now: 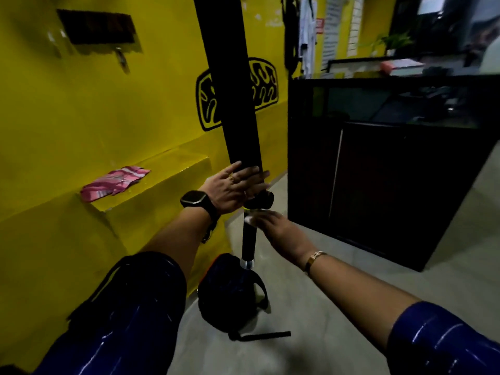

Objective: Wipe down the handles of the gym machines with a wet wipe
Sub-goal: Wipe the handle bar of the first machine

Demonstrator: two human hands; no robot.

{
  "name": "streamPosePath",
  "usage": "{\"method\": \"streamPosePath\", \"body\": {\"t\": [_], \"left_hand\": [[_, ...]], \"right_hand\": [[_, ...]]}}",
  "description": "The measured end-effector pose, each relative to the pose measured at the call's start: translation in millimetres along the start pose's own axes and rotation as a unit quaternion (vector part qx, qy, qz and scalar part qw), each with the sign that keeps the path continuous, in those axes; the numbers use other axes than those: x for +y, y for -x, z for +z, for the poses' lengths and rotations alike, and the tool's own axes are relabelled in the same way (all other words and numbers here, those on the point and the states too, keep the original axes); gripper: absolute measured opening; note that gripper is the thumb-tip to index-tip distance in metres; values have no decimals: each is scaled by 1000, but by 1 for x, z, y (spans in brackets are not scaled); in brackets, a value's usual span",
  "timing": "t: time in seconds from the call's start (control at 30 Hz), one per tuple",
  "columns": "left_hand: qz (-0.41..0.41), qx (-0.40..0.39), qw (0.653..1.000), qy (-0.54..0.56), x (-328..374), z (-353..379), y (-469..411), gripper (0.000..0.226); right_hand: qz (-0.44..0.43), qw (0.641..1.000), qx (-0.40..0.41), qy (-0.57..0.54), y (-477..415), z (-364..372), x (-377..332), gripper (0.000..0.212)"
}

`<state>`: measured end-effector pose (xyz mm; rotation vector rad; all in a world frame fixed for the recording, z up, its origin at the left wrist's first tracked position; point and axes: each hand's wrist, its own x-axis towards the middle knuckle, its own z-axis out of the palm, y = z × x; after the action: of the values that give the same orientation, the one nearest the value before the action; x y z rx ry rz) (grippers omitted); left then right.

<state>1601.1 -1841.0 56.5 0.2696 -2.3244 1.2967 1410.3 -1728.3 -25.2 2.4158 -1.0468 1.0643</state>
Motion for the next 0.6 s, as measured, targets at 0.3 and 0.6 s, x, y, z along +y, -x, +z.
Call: {"method": "streamPosePath", "body": {"t": [0.3, 0.6], "left_hand": [[38, 94, 994, 47, -2, 22, 4, 54], [52, 112, 990, 72, -5, 36, 4, 54]], "right_hand": [[-142, 976, -38, 164, -8, 26, -5, 25], [-121, 927, -139, 326, 6, 35, -4, 43]]}}
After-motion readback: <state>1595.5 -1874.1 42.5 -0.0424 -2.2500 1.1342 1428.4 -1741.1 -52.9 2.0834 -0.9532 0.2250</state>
